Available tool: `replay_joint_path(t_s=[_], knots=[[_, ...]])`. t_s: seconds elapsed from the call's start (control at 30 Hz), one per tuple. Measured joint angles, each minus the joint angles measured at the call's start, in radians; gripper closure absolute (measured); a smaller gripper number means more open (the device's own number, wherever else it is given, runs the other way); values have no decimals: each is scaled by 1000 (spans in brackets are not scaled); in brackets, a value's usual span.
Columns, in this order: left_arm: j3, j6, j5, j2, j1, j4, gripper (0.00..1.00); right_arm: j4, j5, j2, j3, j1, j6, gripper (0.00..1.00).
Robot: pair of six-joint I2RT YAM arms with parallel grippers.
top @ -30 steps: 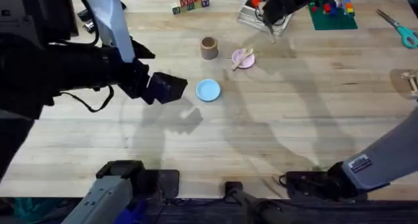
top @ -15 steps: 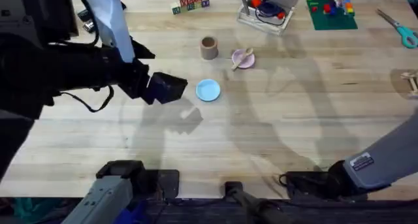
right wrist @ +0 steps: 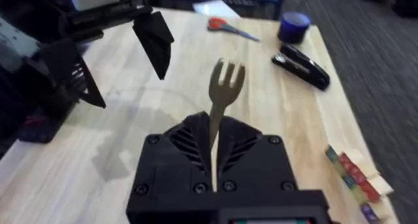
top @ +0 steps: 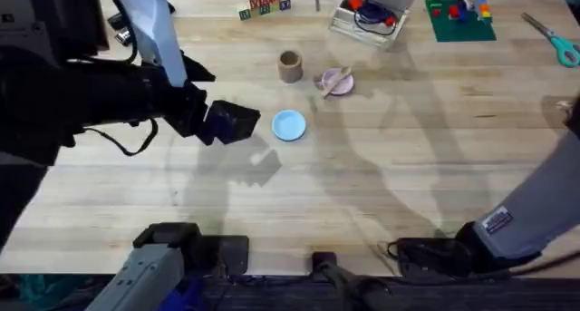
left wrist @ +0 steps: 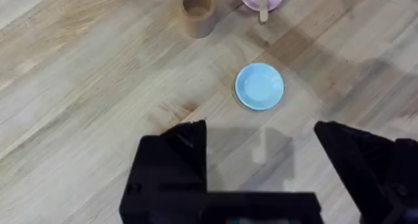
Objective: Pick up a utensil and set it on the pink plate, then put the other utensil in the container.
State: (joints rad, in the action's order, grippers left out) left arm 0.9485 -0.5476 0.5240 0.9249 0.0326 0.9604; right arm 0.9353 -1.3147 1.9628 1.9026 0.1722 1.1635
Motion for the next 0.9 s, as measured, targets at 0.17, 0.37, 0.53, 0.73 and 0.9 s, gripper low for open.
replay_joint_path(t_s=[0.17,0.37,0.53,0.73,0.9], knots=[[0,0,0,0,0,0,6,-13,-75,110,0,0,64,970],[0,0,0,0,0,0,6,-71,-101,182,0,9,90,970],[0,0,0,0,0,0,6,-96,-103,211,0,45,95,972],[0,0,0,0,0,0,6,-119,-104,236,0,72,98,970],[0,0,0,0,0,0,6,-167,-104,273,0,69,100,970]])
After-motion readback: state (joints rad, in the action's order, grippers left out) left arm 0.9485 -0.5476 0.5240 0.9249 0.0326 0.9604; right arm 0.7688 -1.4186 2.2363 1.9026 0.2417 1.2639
